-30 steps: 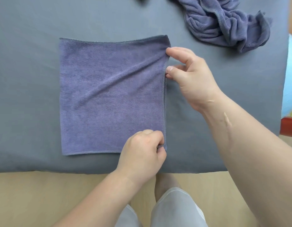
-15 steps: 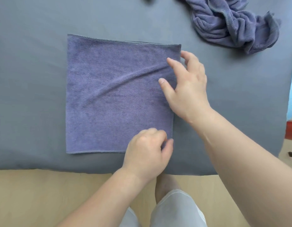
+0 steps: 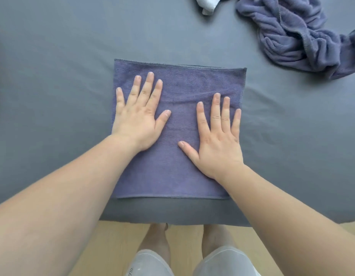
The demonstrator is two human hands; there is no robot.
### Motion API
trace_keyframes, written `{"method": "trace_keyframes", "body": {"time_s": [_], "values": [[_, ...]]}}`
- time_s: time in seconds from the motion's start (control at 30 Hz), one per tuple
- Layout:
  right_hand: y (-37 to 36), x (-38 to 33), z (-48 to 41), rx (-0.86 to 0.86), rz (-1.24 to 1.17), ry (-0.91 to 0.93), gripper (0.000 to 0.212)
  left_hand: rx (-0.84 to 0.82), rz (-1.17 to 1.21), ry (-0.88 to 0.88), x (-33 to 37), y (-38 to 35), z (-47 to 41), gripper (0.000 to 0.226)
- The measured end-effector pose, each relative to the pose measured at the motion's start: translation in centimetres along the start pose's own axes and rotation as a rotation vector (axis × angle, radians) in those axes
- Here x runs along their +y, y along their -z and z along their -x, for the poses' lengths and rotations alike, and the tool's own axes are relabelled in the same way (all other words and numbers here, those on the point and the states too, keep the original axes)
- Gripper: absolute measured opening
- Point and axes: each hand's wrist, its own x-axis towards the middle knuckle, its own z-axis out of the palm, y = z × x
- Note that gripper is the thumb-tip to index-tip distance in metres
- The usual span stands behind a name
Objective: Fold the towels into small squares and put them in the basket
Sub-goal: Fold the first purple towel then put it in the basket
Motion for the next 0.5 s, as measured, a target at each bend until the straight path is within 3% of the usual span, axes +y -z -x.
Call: {"method": "trace_keyframes", "body": {"time_s": [0.2,0.5], "values": [[0.7,0.3,-0.8,-0.045,0.056,0.014,0.100,0.043,-0.023,0.073,-2.0,0.0,-1.6,0.086],[2.9,1.0,-8.7,0.014,0.034,-0.134,0.079,0.040,-0.053,0.072,-1.8,0.8,-1.7,0.093]]}}
